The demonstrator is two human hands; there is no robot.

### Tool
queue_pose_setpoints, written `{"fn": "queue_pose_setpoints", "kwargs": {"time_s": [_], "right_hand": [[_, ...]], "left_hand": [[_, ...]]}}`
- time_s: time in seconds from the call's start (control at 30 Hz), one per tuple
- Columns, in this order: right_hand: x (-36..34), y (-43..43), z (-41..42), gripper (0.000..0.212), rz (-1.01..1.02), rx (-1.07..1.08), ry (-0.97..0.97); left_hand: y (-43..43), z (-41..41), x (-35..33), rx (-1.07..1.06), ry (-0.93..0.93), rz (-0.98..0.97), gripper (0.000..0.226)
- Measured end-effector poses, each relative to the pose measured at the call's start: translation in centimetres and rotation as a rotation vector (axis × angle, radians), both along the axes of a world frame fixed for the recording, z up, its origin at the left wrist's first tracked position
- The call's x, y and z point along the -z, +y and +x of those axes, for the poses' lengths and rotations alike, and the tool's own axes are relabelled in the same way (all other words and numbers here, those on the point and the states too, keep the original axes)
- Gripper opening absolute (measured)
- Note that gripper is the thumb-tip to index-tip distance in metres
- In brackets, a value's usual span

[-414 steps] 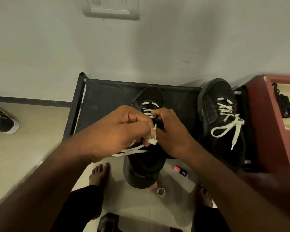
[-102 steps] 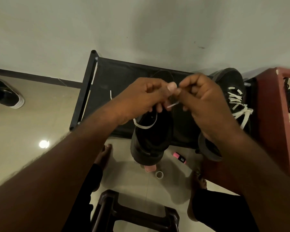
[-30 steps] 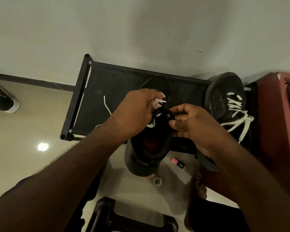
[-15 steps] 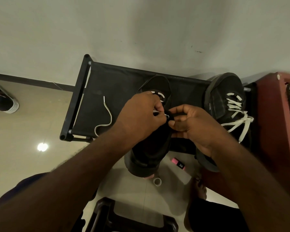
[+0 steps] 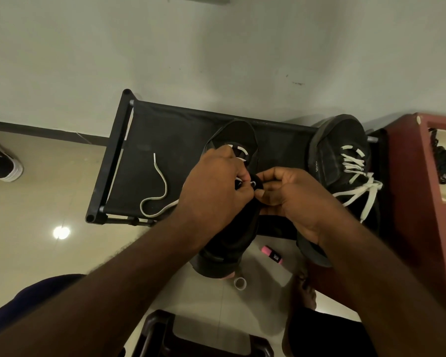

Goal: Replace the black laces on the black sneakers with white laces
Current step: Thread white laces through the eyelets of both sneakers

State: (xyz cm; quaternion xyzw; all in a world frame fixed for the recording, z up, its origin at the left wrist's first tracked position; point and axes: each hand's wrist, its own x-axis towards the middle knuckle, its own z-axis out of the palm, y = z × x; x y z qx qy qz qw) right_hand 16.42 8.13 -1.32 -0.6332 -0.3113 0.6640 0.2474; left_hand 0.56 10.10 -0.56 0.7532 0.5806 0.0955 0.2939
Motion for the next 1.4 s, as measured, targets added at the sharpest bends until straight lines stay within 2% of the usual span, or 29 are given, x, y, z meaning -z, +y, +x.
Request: {"fn": "queue_pose_setpoints", "kwargs": {"time_s": [0.47,0.67,0.87,1.13,1.4], "right_hand": [[0.2,0.1,-0.1,0.020,-0.003,0.000,0.003],[0.4,0.1,0.0,0.018,-0.006,-0.009,0.002],[0.5,0.0,0.0,0.018,0.001,0.007,-0.004],[0.5,0.1,-0.2,0.019,0.007,0.005,-0.010],[0.4,0.0,-0.1,0.022,-0.017,0.006,0.013]], "left_hand": [[0.1,0.1,0.1,0.006,0.081,-0.038,0.018],[0.2,-0.1,0.1,-0.023,0.084,-0.014,0.014],[-0.2,0.6,0.4,0.027,0.139,0.047,0.021],[-0.3,0.3,0.4,0.022,0.116,0.040,0.022],[0.9,-1.1,-0.6,0.082,0.041,-0.084,0.020]]}}
